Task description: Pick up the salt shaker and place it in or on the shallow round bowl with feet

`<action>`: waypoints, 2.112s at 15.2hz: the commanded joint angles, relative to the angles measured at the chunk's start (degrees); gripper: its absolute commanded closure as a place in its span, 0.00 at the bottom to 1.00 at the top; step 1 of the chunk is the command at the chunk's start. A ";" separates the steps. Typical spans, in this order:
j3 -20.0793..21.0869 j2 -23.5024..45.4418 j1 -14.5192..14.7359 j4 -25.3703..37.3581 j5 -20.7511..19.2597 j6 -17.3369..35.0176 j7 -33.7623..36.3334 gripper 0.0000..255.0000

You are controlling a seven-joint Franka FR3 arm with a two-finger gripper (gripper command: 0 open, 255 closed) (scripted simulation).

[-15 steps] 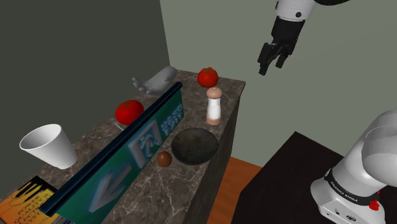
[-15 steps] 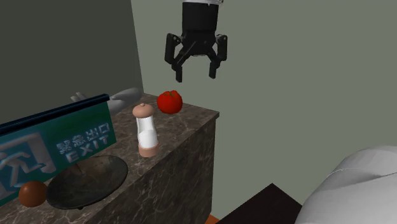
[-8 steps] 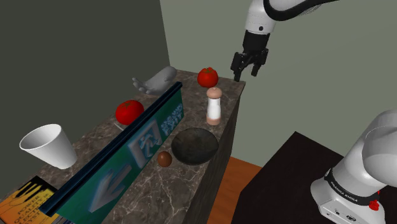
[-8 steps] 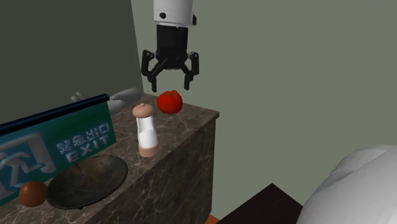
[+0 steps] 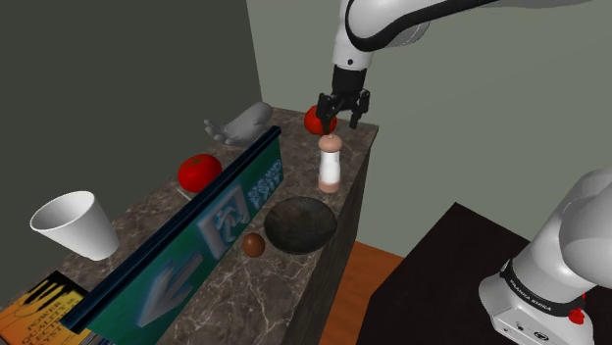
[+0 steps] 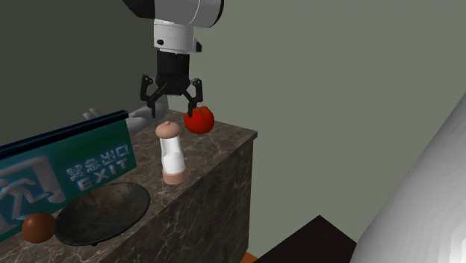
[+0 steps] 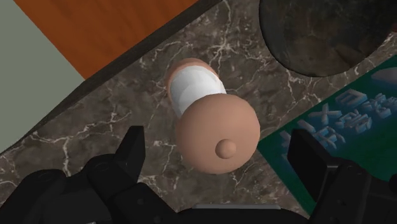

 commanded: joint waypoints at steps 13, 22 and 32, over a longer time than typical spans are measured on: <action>0.64 3.31 0.56 -2.94 0.76 6.15 0.17 0.00; 0.64 3.30 0.56 -2.94 0.76 6.14 0.18 1.00; 0.52 1.96 0.45 1.01 0.44 0.89 0.91 1.00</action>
